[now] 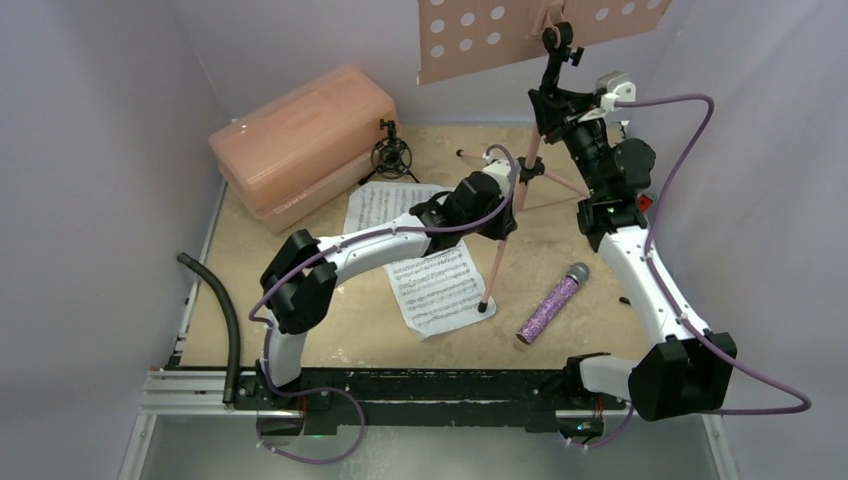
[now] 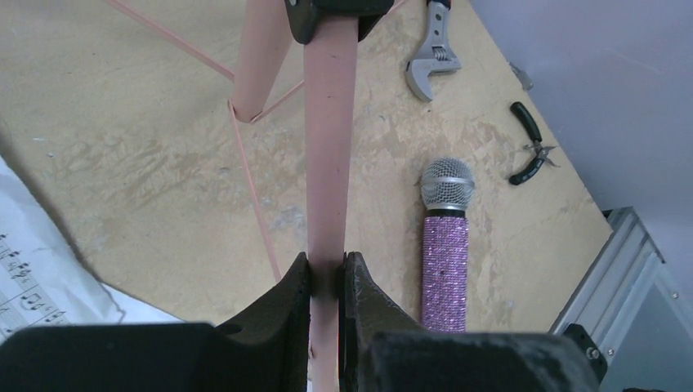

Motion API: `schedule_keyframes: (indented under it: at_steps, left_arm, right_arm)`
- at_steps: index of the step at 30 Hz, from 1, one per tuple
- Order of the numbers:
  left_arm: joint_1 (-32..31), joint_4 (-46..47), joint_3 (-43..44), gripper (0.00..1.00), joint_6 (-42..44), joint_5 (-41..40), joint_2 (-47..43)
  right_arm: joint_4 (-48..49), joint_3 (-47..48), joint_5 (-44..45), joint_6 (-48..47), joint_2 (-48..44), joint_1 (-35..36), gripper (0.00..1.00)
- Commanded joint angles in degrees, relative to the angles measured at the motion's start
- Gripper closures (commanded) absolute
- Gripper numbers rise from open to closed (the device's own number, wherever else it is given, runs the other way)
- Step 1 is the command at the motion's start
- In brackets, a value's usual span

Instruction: Set up the instrument practice props

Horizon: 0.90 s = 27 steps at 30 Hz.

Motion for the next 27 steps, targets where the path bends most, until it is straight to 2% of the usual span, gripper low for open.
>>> schedule_keyframes:
  at_steps: [1, 7, 13, 21, 22, 24, 27]
  left_arm:
    - [-0.2, 10.9, 7.8, 1.00, -4.2, -6.7, -0.7]
    - [-0.7, 9.5, 9.6, 1.00, -6.7, -7.9, 1.6]
    - [-1.1, 7.1, 12.3, 1.00, -5.5, -9.8, 3.5]
    - [-1.2, 6.7, 9.9, 1.00, -6.6, -9.5, 3.6]
    - [-1.2, 6.6, 9.9, 0.98, -6.6, -9.3, 3.7]
    - [-1.1, 6.7, 9.7, 0.84, -6.5, -9.1, 3.5]
    - [-1.2, 6.9, 9.1, 0.70, -6.5, -9.0, 2.9]
  right_arm:
    - [7.9, 0.6, -0.3, 5.6, -5.2, 1.0, 1.00]
    - [7.2, -2.1, -0.1, 5.2, -6.2, 1.0, 1.00]
    - [7.4, -5.9, 0.5, 4.8, -7.6, 1.1, 1.00]
    - [8.0, -10.2, 0.0, 4.4, -8.9, 1.0, 1.00]
    - [8.2, -11.0, 0.0, 4.6, -9.2, 1.0, 1.00]
    - [9.2, -12.8, 0.3, 4.9, -10.0, 1.1, 1.00]
    - [10.1, -14.4, -0.2, 4.6, -10.5, 1.0, 1.00]
